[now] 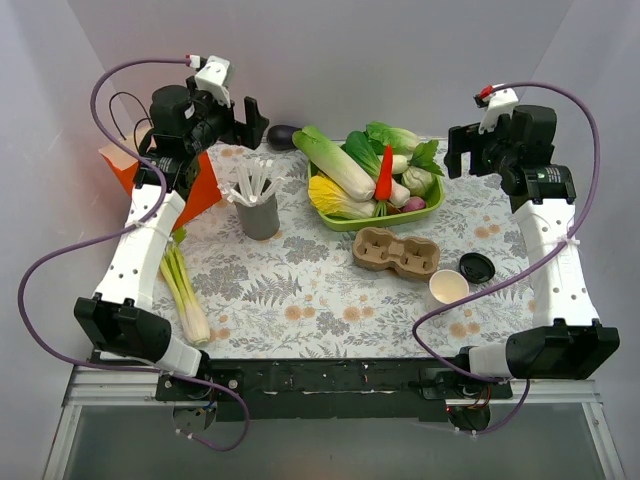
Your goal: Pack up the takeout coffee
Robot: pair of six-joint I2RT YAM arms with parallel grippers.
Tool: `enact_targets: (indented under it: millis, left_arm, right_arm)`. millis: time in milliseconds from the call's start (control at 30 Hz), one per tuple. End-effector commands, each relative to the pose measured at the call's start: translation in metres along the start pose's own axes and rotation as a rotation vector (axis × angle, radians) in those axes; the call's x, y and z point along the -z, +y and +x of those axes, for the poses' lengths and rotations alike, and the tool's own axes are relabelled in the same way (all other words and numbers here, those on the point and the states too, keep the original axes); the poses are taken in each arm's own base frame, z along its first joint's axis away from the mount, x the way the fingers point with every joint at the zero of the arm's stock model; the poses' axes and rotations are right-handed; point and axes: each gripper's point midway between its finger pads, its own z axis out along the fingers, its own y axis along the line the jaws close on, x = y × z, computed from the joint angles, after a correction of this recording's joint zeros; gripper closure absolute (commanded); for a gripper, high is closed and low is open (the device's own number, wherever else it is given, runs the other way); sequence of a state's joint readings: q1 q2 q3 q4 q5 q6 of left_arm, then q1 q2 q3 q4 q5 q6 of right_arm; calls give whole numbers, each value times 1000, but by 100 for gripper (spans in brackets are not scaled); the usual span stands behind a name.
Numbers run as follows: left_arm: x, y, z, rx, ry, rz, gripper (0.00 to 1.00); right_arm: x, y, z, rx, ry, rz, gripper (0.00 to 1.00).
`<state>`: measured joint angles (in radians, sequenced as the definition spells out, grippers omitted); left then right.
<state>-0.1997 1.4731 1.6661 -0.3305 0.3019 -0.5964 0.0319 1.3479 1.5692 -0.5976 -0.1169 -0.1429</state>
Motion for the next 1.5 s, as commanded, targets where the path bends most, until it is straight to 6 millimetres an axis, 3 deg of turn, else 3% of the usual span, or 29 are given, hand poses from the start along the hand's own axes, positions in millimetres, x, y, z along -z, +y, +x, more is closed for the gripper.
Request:
enact_targets:
  millis: [0, 33, 100, 167, 200, 233, 300, 333, 367, 600, 900, 1167, 1267, 1467]
  left_arm:
    - [4, -27, 1, -24, 66, 119, 2]
    - [5, -31, 4, -24, 82, 137, 2]
    - [12, -38, 11, -16, 109, 156, 2]
    - [18, -44, 21, -6, 136, 180, 2]
    - [26, -48, 22, -5, 142, 190, 2]
    - [29, -51, 24, -4, 147, 198, 2]
    - [35, -56, 31, 3, 165, 218, 2]
    - [39, -58, 30, 0, 163, 223, 2]
    - [42, -60, 32, 5, 172, 231, 2]
    - [48, -63, 37, 15, 183, 240, 2]
    - [54, -67, 42, -4, 189, 231, 2]
    - [54, -72, 46, -15, 202, 240, 2]
    - [53, -75, 46, -26, 204, 246, 2]
    - [52, -79, 47, -50, 206, 250, 2]
  right_arm:
    - [16, 31, 3, 182, -7, -208, 2]
    - [24, 38, 16, 287, 24, -275, 2]
    - [34, 57, 32, 365, 42, -398, 7]
    - [45, 63, 61, 397, 118, -455, 10]
    - [51, 70, 70, 413, 131, -506, 17]
    - [66, 79, 91, 410, 197, -572, 20]
    - [75, 91, 120, 481, 236, -672, 28]
    - [83, 93, 130, 506, 245, -687, 28]
    - [88, 97, 156, 502, 303, -725, 29]
    - [106, 99, 230, 660, 435, -794, 31]
    - [119, 96, 272, 710, 554, -830, 36]
    - [111, 92, 299, 744, 599, -824, 46]
    - [109, 94, 303, 741, 609, -834, 55]
    - [114, 99, 301, 729, 635, -854, 89]
